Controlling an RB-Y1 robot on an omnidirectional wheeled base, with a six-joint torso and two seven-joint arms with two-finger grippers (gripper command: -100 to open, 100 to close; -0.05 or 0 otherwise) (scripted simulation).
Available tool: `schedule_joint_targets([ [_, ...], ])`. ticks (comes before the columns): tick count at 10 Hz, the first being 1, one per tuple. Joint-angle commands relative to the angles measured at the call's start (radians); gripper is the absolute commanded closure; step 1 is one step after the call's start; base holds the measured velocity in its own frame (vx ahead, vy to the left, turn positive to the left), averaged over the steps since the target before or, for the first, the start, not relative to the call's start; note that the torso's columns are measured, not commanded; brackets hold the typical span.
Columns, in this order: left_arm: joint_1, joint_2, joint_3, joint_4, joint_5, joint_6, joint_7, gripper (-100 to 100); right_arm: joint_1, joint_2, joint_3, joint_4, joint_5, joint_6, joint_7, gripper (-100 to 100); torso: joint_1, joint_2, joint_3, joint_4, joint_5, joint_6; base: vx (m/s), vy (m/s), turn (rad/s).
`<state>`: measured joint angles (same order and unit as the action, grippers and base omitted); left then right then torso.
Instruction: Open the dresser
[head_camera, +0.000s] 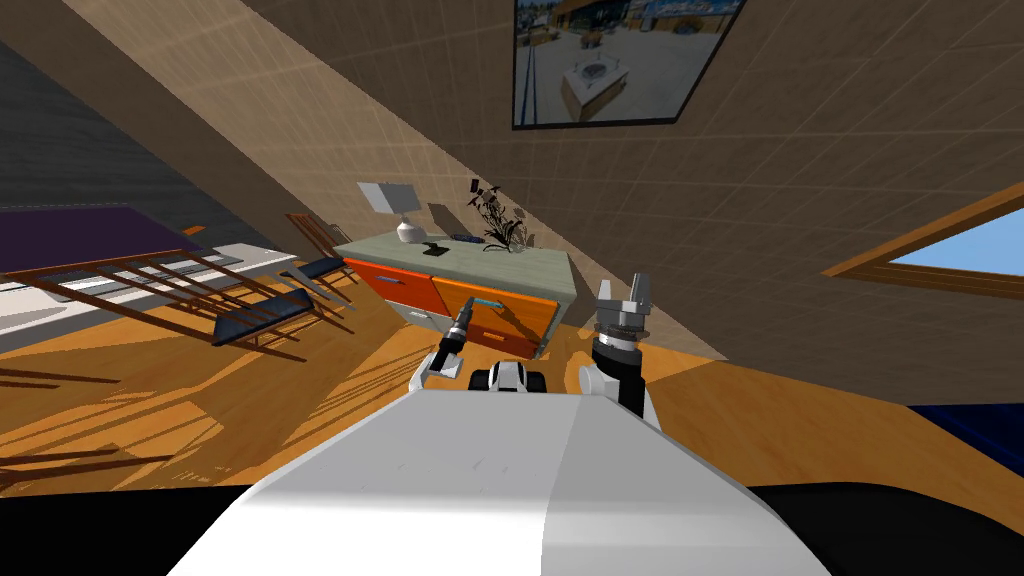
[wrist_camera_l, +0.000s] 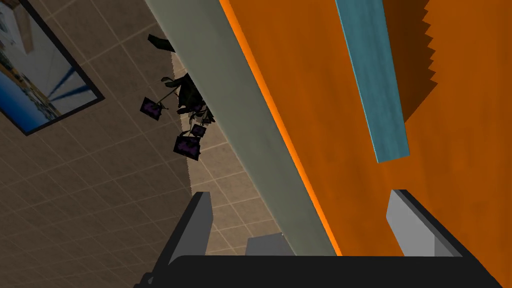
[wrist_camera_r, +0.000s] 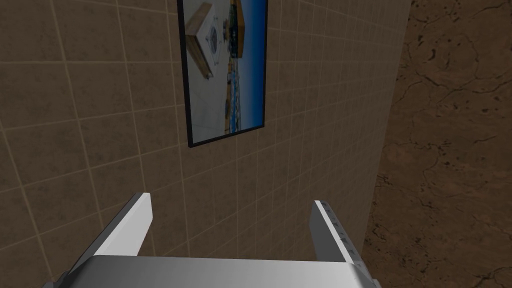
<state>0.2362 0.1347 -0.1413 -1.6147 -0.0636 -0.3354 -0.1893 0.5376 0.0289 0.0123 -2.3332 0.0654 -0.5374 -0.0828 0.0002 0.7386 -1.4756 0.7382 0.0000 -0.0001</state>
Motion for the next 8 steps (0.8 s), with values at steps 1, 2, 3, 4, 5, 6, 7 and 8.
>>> schedule_joint_targets([
  [1, -0.015, 0.006, -0.014, 0.057, -0.015, 0.011, -0.006, -100, 0.0, 0.0, 0.0, 0.0, 0.0, 0.0, 0.0, 0, 0.0, -0.001, 0.0, 0.0, 0.0, 0.0, 0.059, -0.007, -0.06],
  [2, -0.028, 0.012, -0.021, 0.097, -0.024, 0.017, -0.009, -100, 0.0, 0.0, 0.0, 0.0, 0.0, 0.0, 0.0, 0, 0.0, 0.0, 0.0, 0.0, 0.0, 0.0, 0.055, -0.011, -0.079],
  [3, -0.034, 0.015, -0.024, 0.114, -0.028, 0.019, -0.01, -100, 0.0, 0.0, 0.0, 0.0, 0.0, 0.0, 0.0, 0, 0.0, 0.0, 0.0, 0.0, 0.0, 0.0, 0.059, -0.008, -0.06],
  [4, -0.039, 0.018, -0.027, 0.128, -0.032, 0.021, -0.011, -100, 0.0, 0.0, 0.0, 0.0, 0.0, 0.0, 0.0, 0, 0.0, 0.0, 0.0, 0.0, 0.0, 0.0, 0.054, -0.006, -0.037],
  [5, -0.046, 0.023, -0.031, 0.15, -0.037, 0.024, -0.013, -100, 0.0, 0.0, 0.0, 0.0, 0.0, 0.0, 0.0, 0, 0.0, -0.001, 0.0, 0.0, 0.0, 0.0, 0.046, -0.004, -0.044],
  [6, -0.044, 0.024, -0.027, 0.139, -0.032, 0.02, -0.009, -100, 0.0, 0.0, 0.0, 0.0, 0.0, 0.0, 0.0, 0, 0.0, 0.0, 0.0, 0.0, 0.0, 0.0, 0.02, -0.001, -0.009],
  [7, -0.045, 0.025, -0.027, 0.141, -0.033, 0.022, -0.009, -100, 0.0, 0.0, 0.0, 0.0, 0.0, 0.0, 0.0, 0, 0.0, 0.001, 0.001, 0.0, 0.0, 0.0, 0.005, 0.0, 0.002],
  [8, -0.045, 0.025, -0.027, 0.141, -0.032, 0.022, -0.009, 100, 0.0, 0.0, 0.0, 0.0, 0.0, 0.0, 0.0, 0, 0.0, 0.001, 0.001, 0.0, 0.0, 0.0, 0.0, 0.0, 0.0],
])
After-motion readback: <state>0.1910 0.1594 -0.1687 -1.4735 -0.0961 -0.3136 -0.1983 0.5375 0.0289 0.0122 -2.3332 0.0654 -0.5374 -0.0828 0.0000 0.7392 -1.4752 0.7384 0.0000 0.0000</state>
